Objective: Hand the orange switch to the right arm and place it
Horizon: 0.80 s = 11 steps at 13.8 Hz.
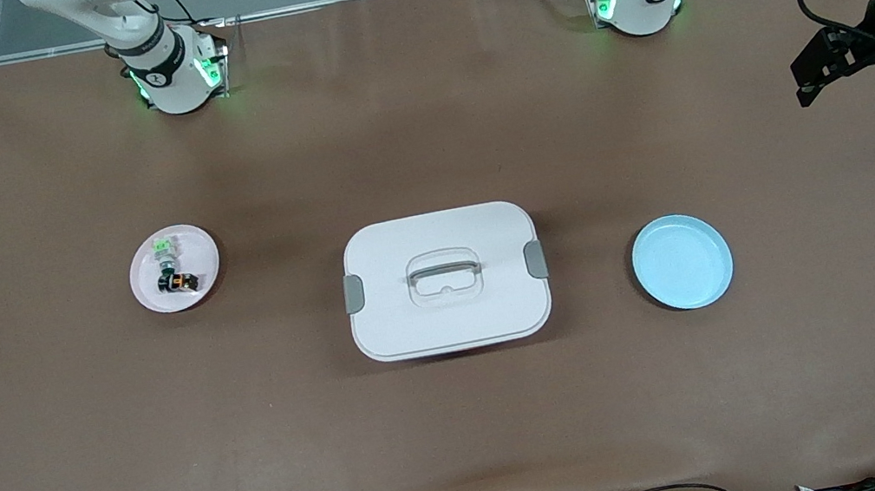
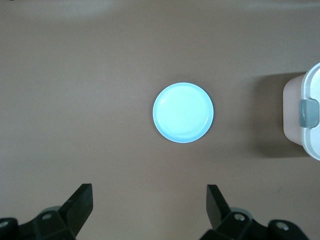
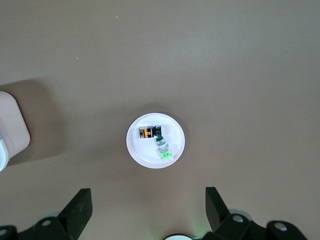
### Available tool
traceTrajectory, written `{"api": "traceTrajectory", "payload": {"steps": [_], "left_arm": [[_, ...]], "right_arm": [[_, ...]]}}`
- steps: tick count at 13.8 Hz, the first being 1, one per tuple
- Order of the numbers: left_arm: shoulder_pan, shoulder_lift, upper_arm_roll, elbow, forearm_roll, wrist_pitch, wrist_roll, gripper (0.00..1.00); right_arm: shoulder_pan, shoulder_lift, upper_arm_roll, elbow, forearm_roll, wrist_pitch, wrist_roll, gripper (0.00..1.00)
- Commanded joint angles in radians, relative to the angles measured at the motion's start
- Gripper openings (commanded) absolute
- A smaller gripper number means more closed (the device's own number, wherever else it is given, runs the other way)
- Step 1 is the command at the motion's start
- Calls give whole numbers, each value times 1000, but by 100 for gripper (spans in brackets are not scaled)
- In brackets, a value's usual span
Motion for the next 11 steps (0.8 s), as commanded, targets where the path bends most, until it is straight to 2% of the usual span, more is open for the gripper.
{"api": "traceTrajectory", "payload": {"steps": [1, 8, 11], "left_arm": [[1, 3, -4, 10, -13, 4, -3, 100], [-4, 11, -5, 10, -13, 4, -3, 100], [-1, 9, -4, 23, -13, 2, 14, 100]], "right_arm": [[15, -51, -19, -51, 19, 2, -11, 100], [13, -144, -2, -181, 13, 74, -12, 100], [13, -147, 4, -183, 7, 80, -12, 100]]}}
